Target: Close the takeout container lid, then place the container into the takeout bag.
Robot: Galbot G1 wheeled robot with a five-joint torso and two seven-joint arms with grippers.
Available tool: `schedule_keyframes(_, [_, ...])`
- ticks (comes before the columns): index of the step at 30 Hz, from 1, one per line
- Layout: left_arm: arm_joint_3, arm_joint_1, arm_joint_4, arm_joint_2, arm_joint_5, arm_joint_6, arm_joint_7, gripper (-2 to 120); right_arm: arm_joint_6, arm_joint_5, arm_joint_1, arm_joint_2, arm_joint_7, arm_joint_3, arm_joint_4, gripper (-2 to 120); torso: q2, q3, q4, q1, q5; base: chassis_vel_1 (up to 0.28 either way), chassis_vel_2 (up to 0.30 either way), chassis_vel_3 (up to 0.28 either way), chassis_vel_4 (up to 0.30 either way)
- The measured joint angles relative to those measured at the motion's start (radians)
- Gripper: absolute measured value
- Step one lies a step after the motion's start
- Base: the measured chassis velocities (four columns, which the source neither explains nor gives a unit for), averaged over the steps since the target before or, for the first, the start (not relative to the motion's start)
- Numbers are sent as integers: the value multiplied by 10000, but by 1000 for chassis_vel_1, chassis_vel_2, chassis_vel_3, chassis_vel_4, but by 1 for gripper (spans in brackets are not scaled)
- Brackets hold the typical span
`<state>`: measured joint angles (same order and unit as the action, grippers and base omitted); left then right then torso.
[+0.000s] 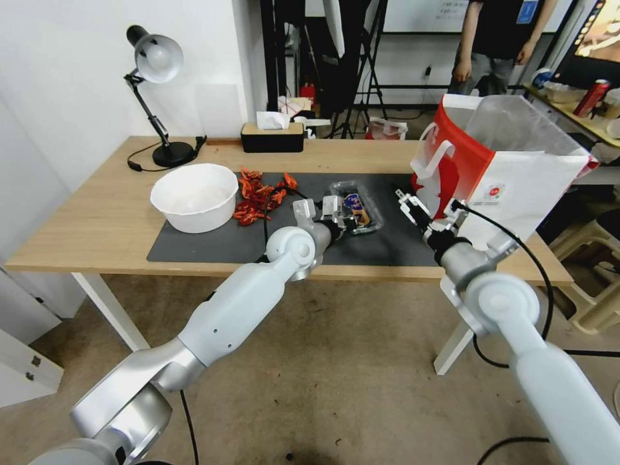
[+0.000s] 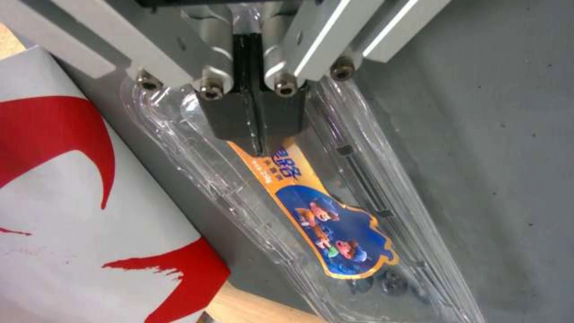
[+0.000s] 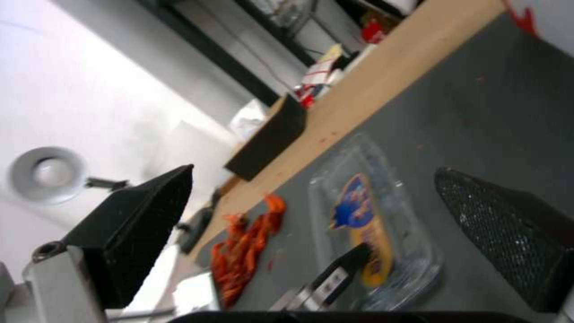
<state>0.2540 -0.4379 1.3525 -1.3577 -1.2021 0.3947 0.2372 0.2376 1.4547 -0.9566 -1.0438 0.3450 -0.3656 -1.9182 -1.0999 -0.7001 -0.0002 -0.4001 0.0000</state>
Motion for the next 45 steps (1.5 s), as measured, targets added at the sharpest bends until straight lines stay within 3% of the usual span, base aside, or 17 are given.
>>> schedule_keyframes(13, [-36, -36, 12, 11, -79, -26, 13, 0, 1154, -200, 1520, -313, 1163, 738, 1313, 100, 0, 0, 2, 0, 0, 0, 0, 0, 0])
schedule_keyframes(23, [-52, -89, 56, 63, -98, -33, 15, 0, 2095, -196, 2161, -293, 1328, 1040, 1777, 100, 0, 1, 0, 0, 0, 0, 0, 0, 0])
schedule_keyframes(35, [-141, -167, 106, 136, -165, -42, -19, 0, 2945, -556, 3090, -499, 163, 1666, 2915, 100, 0, 1, 1, 0, 0, 0, 0, 0, 0])
schedule_keyframes(45, [-170, -152, 78, 127, -208, -62, -35, 0, 3162, -1376, 3514, -417, -1619, 2060, 3850, 100, -2, 1, 1, 0, 1, 0, 0, 0, 0])
